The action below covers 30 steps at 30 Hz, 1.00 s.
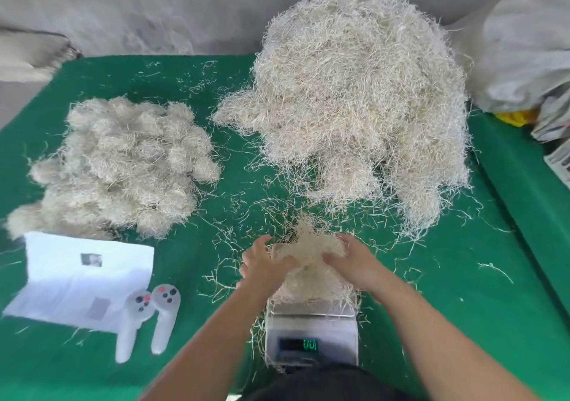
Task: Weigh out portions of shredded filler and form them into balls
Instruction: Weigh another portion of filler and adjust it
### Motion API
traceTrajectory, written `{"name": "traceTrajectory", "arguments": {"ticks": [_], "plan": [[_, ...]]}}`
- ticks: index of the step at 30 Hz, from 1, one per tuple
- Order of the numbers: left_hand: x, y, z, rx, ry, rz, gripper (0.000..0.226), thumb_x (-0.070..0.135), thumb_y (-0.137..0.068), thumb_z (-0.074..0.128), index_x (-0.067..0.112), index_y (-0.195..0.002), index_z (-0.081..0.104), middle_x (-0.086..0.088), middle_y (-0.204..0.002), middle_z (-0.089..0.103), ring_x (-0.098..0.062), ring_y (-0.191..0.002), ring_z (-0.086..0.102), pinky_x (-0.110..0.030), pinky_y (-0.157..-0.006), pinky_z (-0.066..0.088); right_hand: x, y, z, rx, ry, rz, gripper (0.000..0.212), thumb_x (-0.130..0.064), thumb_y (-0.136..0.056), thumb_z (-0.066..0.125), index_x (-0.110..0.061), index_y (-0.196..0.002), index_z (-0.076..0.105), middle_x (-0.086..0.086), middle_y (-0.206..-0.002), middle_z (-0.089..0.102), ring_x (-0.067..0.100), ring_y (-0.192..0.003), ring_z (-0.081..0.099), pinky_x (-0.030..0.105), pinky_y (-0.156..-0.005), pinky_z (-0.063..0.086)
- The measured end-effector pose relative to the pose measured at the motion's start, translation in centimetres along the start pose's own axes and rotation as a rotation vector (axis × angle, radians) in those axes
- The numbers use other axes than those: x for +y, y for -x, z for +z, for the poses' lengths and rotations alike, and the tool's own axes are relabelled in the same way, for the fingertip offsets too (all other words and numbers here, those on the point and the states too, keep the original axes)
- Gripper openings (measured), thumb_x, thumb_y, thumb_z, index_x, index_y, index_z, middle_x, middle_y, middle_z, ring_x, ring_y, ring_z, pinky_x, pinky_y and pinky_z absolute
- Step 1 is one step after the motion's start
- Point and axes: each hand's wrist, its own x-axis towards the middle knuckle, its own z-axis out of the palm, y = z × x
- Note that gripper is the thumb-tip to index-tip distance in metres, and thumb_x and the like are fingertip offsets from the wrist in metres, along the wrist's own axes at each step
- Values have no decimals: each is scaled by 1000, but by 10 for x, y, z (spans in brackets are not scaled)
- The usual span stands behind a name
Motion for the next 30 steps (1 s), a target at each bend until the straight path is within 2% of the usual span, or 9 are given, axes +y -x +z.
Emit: {"name": "traceTrajectory", "arguments": {"ticks": [4,6,9,11,14,17,20,24,30], "plan": [[-8,6,-21,37,207,50,95,43,-70,59,42,-157,22,2,-161,23,-34,-146,28,-69,-114,30,19,20,-24,-41,-103,-57,87,-65,-87,60,-39,-162,23,-2,-170,23,25,-151,33,50,-119,30],[-12,12,-25,74,202,181,84,44,-77,58,43,-155,28,7,-161,28,-27,-147,31,-65,-117,31,18,27,-31,43,-104,-135,83,-69,-86,56,-43,-160,27,-8,-169,26,19,-152,31,47,-119,29],[-19,18,-20,103,-9,419,62,44,-98,57,44,-155,30,15,-159,32,-11,-144,32,-52,-120,31,13,32,-24,171,53,-302,73,-63,-97,57,-40,-160,28,-13,-168,26,11,-153,26,41,-123,24],[-20,22,-15,105,-213,587,58,46,-101,53,46,-154,29,19,-158,33,-2,-140,30,-43,-119,29,11,35,-14,165,190,-387,76,-60,-96,60,-41,-161,23,-14,-170,20,8,-155,18,38,-126,18],[-21,29,-9,66,-377,724,60,52,-101,52,43,-156,30,15,-165,27,-9,-149,25,-43,-124,19,12,39,-2,81,298,-464,93,-71,-85,61,-47,-161,13,-13,-173,6,6,-158,4,38,-127,13],[-23,36,-8,39,-449,796,67,57,-95,50,44,-157,29,14,-167,20,-14,-154,17,-44,-125,13,17,42,3,57,421,-504,107,-81,-74,56,-50,-161,1,-14,-173,-6,11,-159,-2,40,-126,12],[-31,41,-9,40,-551,879,71,56,-91,54,44,-157,29,14,-169,12,-16,-155,11,-42,-123,8,22,47,4,60,455,-508,107,-83,-75,55,-51,-160,-3,-20,-171,-11,12,-159,-3,40,-124,11],[-38,45,-8,53,-619,908,72,52,-90,58,42,-157,32,11,-170,9,-20,-155,8,-42,-122,5,27,52,4,35,463,-506,103,-72,-83,61,-49,-161,-2,-27,-169,-15,8,-158,-11,43,-127,9],[-37,48,-6,77,-566,911,68,49,-91,56,39,-155,37,10,-169,16,-17,-154,13,-44,-124,11,29,55,5,42,460,-510,99,-64,-89,65,-47,-162,0,-27,-169,-14,10,-159,-9,43,-126,10]]}}
